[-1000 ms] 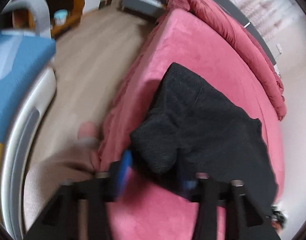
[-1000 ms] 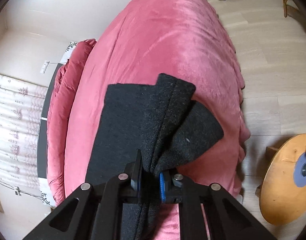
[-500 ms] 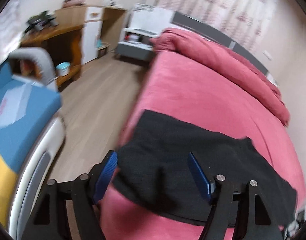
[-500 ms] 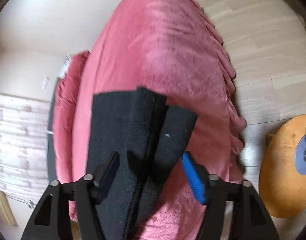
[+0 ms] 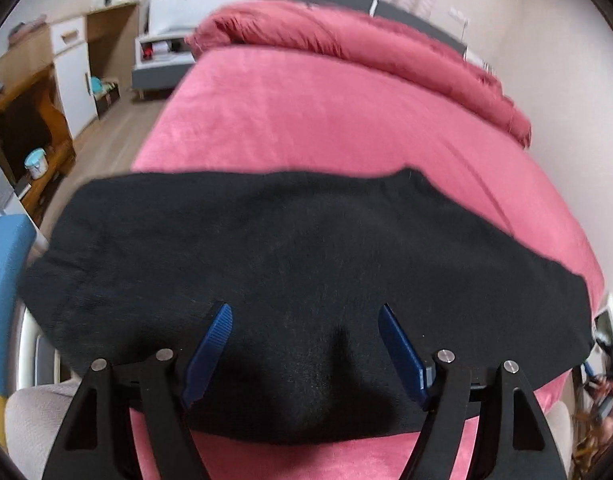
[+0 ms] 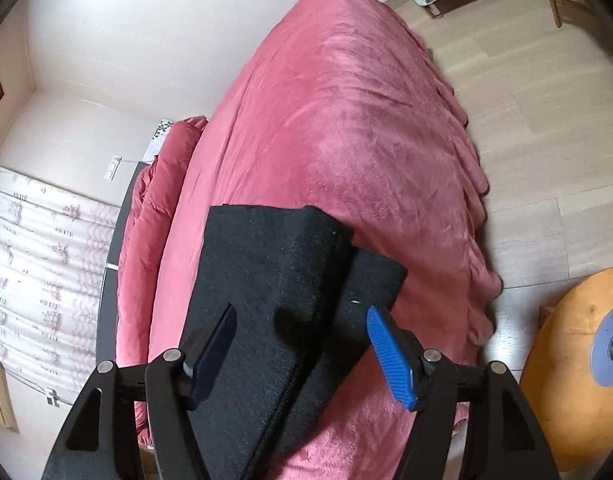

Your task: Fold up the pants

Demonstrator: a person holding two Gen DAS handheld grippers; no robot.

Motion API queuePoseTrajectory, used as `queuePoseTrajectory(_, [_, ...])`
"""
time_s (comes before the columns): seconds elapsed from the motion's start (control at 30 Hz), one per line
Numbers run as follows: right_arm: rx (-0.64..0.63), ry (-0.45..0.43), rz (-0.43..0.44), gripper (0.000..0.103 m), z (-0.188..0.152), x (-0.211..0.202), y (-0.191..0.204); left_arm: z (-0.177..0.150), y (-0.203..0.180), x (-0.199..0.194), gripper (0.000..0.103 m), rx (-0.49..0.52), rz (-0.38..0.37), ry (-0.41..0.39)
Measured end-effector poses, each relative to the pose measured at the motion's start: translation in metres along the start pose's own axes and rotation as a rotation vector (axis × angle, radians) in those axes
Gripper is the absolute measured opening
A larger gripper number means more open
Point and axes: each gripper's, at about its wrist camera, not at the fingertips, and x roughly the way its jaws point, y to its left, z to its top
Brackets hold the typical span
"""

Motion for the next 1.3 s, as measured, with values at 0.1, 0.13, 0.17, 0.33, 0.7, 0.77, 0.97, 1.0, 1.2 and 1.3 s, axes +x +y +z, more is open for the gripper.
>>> queuePoseTrajectory(0.1, [0.009, 0.096, -0.027, 0.060, 0.001, 0.023, -0.001, -0.003, -0.001, 0.013, 0.076, -0.014, 0.014, 0.040])
queuePoseTrajectory(0.13, [0.039, 0.130, -0.049, 0.056, 0.000, 0.029, -0.003, -0.004, -0.001, 0.013, 0.076, -0.018, 0.011, 0.041])
queuePoseTrajectory(0.17, [0.065, 0.125, -0.047, 0.056, -0.001, 0.028, -0.005, -0.004, -0.002, 0.014, 0.076, -0.019, 0.006, 0.037])
queuePoseTrajectory(0.33, [0.112, -0.001, -0.032, 0.062, -0.003, 0.001, -0.024, -0.006, -0.006, 0.022, 0.077, 0.019, 0.016, 0.042])
queuePoseTrajectory(0.7, [0.118, 0.057, 0.153, 0.078, -0.002, 0.023, -0.017, -0.011, -0.025, 0.031, 0.083, 0.056, 0.035, 0.056])
queuePoseTrajectory(0.77, [0.098, 0.081, 0.103, 0.078, 0.001, 0.030, -0.007, -0.012, -0.027, 0.030, 0.083, 0.055, 0.037, 0.056])
queuePoseTrajectory(0.97, [0.110, 0.079, -0.029, 0.034, 0.001, 0.035, -0.003, -0.013, -0.029, 0.027, 0.083, 0.032, -0.001, 0.055])
queuePoseTrajectory(1.0, [0.116, 0.072, -0.014, 0.026, 0.001, 0.031, -0.005, -0.013, -0.029, 0.026, 0.083, 0.027, -0.005, 0.054])
queuePoseTrajectory(1.2, [0.110, 0.034, 0.027, 0.011, 0.005, 0.010, 0.016, -0.013, -0.020, 0.020, 0.083, -0.027, -0.042, 0.048])
queuePoseTrajectory(1.3, [0.057, 0.028, 0.040, 0.010, 0.012, 0.003, 0.043, -0.013, -0.016, 0.014, 0.083, -0.059, -0.078, 0.044])
